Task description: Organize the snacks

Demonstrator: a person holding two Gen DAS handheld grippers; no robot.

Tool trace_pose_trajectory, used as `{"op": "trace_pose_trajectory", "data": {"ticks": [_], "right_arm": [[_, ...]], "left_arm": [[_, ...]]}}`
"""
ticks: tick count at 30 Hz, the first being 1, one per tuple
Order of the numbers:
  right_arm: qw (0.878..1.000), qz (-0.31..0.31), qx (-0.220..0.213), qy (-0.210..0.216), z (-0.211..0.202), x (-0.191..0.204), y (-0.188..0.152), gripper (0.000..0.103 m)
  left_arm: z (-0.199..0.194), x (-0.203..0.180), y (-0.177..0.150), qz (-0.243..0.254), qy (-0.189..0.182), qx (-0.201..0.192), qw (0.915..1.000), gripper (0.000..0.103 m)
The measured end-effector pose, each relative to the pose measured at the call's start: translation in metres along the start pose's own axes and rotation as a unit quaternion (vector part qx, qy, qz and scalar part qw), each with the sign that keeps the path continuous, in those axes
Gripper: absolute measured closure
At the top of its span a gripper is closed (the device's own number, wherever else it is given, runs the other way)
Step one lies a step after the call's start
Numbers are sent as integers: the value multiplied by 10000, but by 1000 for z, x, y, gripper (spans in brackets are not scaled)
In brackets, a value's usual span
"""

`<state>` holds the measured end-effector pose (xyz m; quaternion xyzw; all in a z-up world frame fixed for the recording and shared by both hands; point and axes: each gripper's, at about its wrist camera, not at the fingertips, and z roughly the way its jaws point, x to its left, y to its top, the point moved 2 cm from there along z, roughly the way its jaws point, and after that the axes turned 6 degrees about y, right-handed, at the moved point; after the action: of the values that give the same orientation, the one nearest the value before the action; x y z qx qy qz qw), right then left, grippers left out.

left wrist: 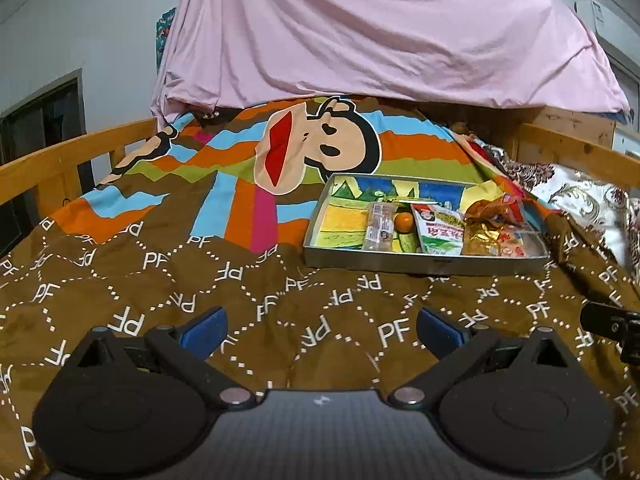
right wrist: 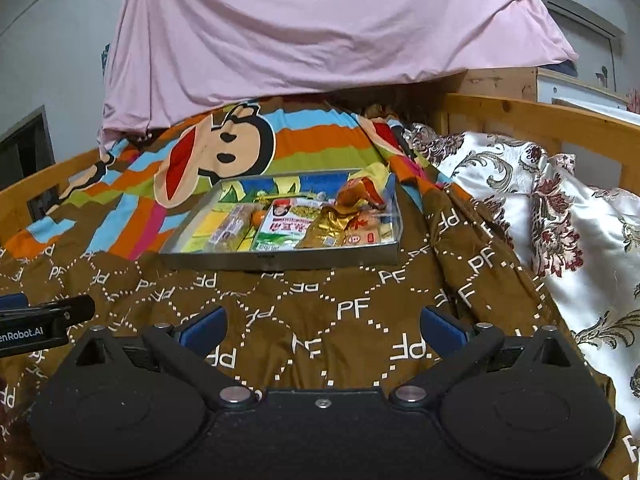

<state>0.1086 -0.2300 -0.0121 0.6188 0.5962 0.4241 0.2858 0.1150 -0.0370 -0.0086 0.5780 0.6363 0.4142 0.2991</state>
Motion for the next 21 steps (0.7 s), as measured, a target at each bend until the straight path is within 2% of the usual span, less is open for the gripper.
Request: {"op": "trace_pose_trajectory", "data": {"ticks": [10,21], "right_arm": [[9993,-245,287,82,14,11,-6,1],[9985,-361,396,101,20,17,-9,1]], "left_arm": [[3,8,-7,213,33,13,9998,1],[6,16,-11,282,70,27,9996,1]]}}
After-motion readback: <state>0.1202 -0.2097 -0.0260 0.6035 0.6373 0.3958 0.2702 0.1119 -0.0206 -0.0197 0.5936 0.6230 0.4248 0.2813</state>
